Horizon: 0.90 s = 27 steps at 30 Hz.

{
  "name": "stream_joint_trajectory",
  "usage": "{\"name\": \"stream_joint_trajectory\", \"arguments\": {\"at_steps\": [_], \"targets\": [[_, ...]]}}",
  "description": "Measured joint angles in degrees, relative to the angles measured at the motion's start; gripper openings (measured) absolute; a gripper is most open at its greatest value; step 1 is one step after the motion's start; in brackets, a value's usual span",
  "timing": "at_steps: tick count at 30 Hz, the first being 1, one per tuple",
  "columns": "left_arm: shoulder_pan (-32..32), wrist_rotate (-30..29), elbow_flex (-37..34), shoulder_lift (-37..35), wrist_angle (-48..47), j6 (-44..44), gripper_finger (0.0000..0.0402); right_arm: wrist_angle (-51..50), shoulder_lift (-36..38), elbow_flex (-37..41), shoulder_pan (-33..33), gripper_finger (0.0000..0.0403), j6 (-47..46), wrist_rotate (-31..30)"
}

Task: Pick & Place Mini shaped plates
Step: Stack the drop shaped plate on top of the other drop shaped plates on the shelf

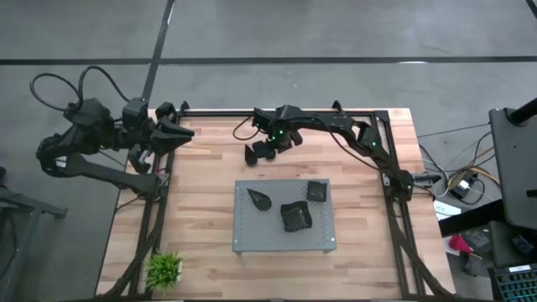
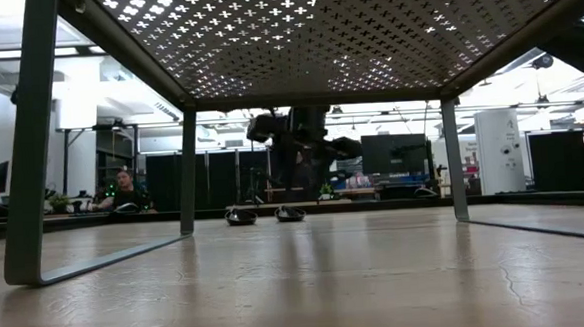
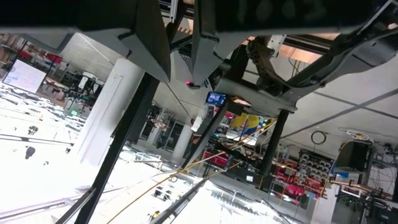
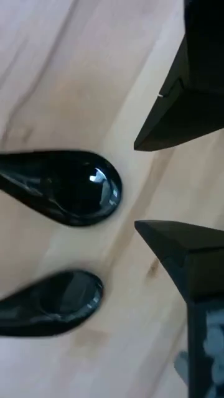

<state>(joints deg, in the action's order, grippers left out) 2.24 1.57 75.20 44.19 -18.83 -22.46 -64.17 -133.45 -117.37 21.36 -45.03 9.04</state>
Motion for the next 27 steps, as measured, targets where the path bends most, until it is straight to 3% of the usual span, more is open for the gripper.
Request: {"name": "stream_joint_trajectory", "arguments": {"at_steps": [8, 27], "targets": [[0.0, 0.0, 0.0, 0.0, 0.0, 1.3, 0.0058, 0.3, -1.0, 0.2, 2.3, 0.0195, 0.0, 0.0], [0.0, 0.0, 0.0, -0.1, 0.0, 1.7, 0.0058, 4.7, -3.2, 1.1, 3.4, 0.0158, 0.1, 0.4]]}}
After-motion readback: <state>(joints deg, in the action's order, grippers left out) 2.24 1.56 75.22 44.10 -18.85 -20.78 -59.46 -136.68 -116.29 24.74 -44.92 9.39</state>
